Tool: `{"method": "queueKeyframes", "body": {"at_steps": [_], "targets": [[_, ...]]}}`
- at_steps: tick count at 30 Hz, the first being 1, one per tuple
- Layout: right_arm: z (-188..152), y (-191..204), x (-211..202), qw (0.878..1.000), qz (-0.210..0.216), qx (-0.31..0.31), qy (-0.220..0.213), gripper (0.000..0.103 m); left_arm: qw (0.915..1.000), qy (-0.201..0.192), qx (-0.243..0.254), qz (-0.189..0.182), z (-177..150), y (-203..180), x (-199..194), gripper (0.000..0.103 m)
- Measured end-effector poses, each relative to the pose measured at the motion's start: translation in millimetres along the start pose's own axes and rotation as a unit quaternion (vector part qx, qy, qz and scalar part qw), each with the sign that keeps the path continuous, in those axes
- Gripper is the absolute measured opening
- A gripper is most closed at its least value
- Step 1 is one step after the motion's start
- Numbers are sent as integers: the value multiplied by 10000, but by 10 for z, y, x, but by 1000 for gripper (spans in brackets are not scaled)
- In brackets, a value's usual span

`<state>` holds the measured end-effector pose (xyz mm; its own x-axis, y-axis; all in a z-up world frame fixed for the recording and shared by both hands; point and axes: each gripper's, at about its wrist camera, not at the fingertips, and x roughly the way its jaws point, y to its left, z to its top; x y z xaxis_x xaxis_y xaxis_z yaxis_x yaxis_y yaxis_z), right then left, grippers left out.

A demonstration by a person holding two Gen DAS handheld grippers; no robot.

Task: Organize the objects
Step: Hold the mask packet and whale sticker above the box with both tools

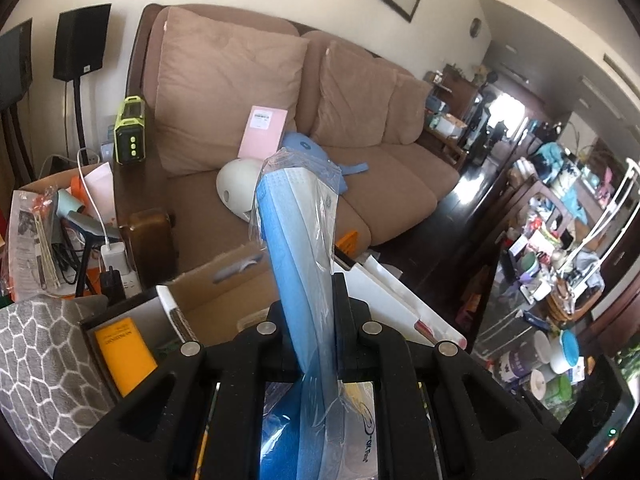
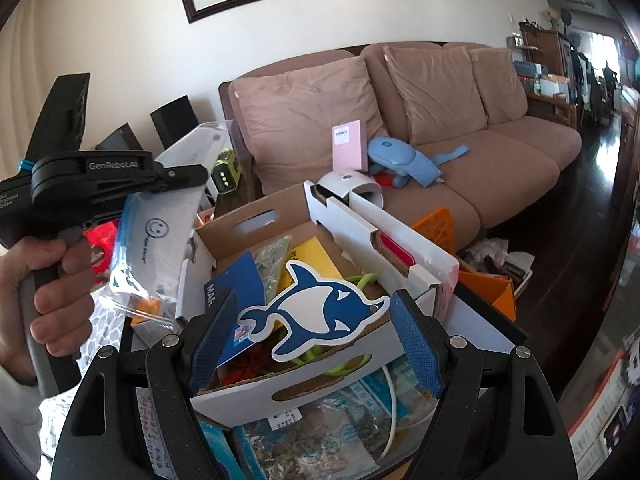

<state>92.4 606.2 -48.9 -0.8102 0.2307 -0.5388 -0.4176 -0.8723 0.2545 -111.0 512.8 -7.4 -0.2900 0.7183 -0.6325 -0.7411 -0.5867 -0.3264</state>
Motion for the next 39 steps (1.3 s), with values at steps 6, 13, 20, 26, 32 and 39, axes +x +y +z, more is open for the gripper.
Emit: {"method": "queueKeyframes", "body": {"at_steps": [6, 13, 20, 26, 32, 39], "targets": [[3, -3, 4, 10000, 5, 2, -8, 80, 9997, 177, 131, 39, -4, -122, 155, 11], [23, -69, -9, 9999, 21, 129, -25, 80, 9988, 328, 242, 272, -45, -188, 276, 12], [26, -87, -14, 9998, 22, 188, -3, 80, 9985, 434, 227, 238, -63, -226, 343, 15], [28, -88, -15, 9998, 24, 193, 4, 80, 9984, 444, 213, 287, -44, -232, 403, 16], [36, -89, -6, 9998, 38, 201, 22, 80, 9982, 449, 206, 342, -42, -227, 445, 16], [36, -95, -5, 9998, 35, 207, 24, 80, 9982, 449, 189, 354, -68, -265, 476, 17]]}}
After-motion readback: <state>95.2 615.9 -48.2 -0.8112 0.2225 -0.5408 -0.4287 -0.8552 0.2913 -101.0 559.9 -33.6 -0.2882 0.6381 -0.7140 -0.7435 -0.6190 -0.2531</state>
